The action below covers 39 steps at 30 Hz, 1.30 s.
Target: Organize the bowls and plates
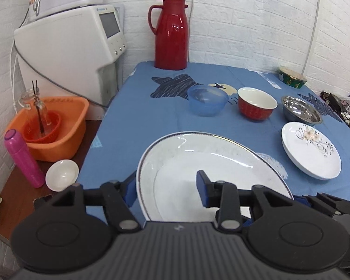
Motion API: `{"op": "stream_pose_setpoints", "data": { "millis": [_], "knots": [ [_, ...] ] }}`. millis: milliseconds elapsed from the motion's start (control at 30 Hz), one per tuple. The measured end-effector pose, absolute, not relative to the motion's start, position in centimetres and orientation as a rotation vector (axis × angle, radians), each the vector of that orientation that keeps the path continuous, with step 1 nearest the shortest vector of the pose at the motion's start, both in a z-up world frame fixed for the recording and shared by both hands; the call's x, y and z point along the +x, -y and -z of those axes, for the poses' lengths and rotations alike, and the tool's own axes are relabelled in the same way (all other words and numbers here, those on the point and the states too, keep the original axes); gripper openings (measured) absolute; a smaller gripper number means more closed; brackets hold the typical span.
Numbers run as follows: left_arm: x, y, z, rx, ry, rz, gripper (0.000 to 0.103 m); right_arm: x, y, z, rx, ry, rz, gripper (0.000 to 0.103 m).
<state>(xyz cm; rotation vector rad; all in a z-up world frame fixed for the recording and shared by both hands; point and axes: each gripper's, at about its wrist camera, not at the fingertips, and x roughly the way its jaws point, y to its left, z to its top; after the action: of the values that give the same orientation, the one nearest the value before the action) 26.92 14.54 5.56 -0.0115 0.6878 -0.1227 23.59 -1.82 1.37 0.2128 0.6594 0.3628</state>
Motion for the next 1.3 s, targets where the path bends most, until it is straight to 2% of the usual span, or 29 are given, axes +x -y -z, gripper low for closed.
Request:
{"op": "stream_pose_setpoints", "data": {
  "millis": [300,467,500,767,1000,1300],
  "knots": [
    [24.7,-17.0,-1.2,-0.121,-0.788,0.146,0.036,20.8,0.4,0.1,0.129,-0.668,-0.339,0.075],
    [23.8,-17.5,0.1,-0.152,-0.781,0.163,0.047,20.0,0.2,1.2,0.106,-0.663,-0.351,0.075],
    [23.6,-17.5,0.2,-0.155,-0.765,0.177,0.052,19.8,0.1,1.2,0.089,-0.649,-0.347,0.075],
    [23.5,-18.2,0.1,-0.209,-0.740,0.217,0.063,19.6,0.6,0.8,0.100,-0.643,-0.343,0.073],
    [23.6,-18.0,-0.8,-0.181,-0.706,0.192,0.064,19.2,-1.0,0.7,-0.076,-0.608,-0.267,0.075],
    [23.7,-17.5,-1.1,-0.177,-0.711,0.194,0.064,19.1,2.3,0.0,0.107,-0.620,-0.282,0.074]
  ]
}}
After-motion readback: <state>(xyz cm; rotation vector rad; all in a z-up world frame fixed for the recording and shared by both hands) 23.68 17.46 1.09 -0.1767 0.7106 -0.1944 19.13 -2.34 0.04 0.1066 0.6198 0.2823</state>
